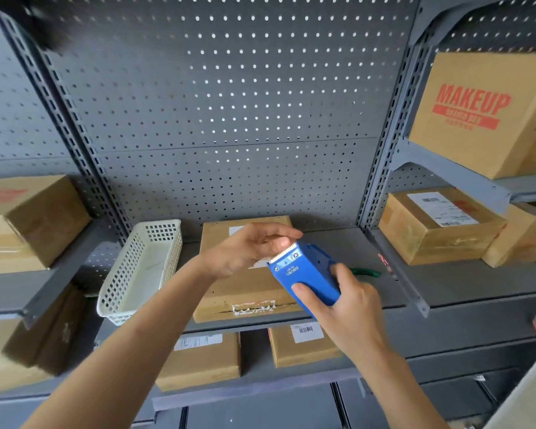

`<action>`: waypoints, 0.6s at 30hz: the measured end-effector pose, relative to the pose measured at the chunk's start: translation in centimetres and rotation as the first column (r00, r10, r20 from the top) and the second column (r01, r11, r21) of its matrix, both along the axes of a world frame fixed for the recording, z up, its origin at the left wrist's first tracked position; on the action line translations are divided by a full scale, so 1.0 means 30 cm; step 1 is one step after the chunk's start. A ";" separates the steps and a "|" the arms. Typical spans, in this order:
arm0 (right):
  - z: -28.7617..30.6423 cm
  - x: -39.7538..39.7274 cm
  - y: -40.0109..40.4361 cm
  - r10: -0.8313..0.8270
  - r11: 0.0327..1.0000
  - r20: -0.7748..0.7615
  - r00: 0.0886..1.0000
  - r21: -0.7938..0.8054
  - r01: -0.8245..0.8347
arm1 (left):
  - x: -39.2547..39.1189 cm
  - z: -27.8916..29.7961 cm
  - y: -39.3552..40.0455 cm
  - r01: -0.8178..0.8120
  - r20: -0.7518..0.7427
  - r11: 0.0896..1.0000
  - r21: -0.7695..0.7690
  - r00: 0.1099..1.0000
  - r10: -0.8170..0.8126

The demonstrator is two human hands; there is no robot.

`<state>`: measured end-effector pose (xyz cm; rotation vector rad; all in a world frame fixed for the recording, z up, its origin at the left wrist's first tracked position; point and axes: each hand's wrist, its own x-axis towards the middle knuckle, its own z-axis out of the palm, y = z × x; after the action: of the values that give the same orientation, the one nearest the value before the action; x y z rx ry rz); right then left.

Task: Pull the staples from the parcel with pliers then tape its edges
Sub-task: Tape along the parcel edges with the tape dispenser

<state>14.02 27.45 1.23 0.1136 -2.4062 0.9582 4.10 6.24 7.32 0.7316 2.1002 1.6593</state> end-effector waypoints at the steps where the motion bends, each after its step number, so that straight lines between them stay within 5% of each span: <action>1: 0.006 -0.006 -0.004 0.019 1.000 -0.009 1.000 -0.003 -0.019 | 0.008 0.009 -0.006 -0.011 -0.002 1.000 0.010 1.000 0.011; 14: 0.005 -0.062 -0.077 0.208 0.978 -0.033 0.978 -0.025 -0.209 | 0.087 0.023 -0.094 -0.313 -0.122 0.947 -0.077 0.945 0.303; 18: -0.002 -0.070 -0.097 0.233 0.972 -0.021 0.972 -0.032 -0.233 | 0.105 0.025 -0.117 -0.377 -0.021 0.925 -0.048 0.926 0.376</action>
<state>11.92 24.55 1.17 0.3980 -2.3965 1.0974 7.25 2.72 8.07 0.3323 2.3971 1.7813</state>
